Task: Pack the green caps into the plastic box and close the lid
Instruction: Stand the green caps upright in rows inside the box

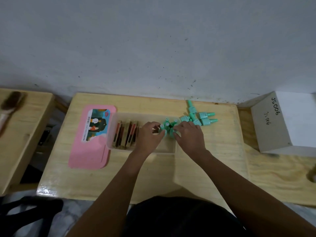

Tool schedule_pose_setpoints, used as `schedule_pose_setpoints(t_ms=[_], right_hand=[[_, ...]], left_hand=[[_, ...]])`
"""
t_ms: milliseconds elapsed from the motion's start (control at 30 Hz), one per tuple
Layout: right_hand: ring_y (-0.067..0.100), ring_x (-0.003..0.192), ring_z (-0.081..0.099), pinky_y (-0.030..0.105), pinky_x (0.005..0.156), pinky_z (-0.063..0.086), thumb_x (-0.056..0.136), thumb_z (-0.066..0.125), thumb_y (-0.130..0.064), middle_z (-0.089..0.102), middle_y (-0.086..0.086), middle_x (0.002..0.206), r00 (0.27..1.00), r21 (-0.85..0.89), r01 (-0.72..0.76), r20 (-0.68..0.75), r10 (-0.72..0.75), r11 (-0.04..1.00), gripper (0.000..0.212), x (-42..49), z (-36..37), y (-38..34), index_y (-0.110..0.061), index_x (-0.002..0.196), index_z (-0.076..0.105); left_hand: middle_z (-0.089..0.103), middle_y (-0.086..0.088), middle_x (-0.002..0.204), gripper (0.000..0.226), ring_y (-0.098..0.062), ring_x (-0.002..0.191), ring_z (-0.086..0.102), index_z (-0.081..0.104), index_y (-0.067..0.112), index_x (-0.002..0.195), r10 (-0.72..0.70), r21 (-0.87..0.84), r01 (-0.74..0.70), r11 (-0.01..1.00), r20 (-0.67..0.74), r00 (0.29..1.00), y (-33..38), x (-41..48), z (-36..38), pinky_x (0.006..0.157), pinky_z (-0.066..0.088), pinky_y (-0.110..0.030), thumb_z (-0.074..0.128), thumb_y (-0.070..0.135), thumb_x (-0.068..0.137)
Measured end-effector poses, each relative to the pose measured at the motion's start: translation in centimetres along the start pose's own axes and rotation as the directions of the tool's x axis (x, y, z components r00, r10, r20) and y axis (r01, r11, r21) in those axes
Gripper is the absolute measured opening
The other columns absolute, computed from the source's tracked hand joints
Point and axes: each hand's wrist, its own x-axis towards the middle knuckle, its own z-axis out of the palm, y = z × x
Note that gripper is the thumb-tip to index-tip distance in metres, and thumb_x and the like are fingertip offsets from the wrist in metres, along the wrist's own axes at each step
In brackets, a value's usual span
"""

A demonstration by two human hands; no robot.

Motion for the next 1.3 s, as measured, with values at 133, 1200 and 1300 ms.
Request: schedule_pose_setpoints(t_ms=[133, 1200, 1300], right_hand=[[0.025, 0.084, 0.060, 0.037, 0.068, 0.045, 0.079, 0.073, -0.029, 0.065, 0.002, 0.089, 0.998, -0.055, -0.007, -0.064, 0.004, 0.998, 0.016, 0.1, 0.4, -0.3, -0.021, 0.093, 0.074], [0.013, 0.078, 0.065, 0.029, 0.066, 0.050, 0.082, 0.072, -0.031, 0.073, -0.007, 0.095, 0.967, 0.249, -0.192, -0.117, 0.227, 0.949, 0.013, -3.0, -1.9, 4.8, -0.025, 0.092, 0.076], [0.004, 0.075, 0.058, 0.022, 0.062, 0.042, 0.086, 0.067, -0.036, 0.071, -0.011, 0.096, 0.947, 0.260, -0.298, -0.037, 0.318, 0.918, 0.021, -3.6, -2.3, 6.7, -0.027, 0.104, 0.072]], left_hand=[[0.068, -0.010, 0.094, 0.024, -0.020, 0.083, 0.066, 0.071, 0.009, 0.101, 0.004, 0.039, -0.005, 0.999, 0.014, 1.000, 0.0, 0.3, 1.1, 0.080, 0.056, -0.039, 0.073, 0.017, 0.078], [0.066, -0.009, 0.097, 0.027, -0.022, 0.088, 0.064, 0.067, 0.010, 0.105, -0.028, 0.145, 0.029, 0.989, -0.004, 1.000, -1.3, 0.3, 4.1, 0.075, 0.053, -0.034, 0.072, 0.019, 0.080], [0.062, -0.002, 0.098, 0.029, -0.016, 0.089, 0.059, 0.064, 0.014, 0.105, 0.047, 0.205, -0.032, 0.978, -0.072, 0.996, -0.1, -0.2, 3.3, 0.072, 0.046, -0.028, 0.071, 0.026, 0.079]])
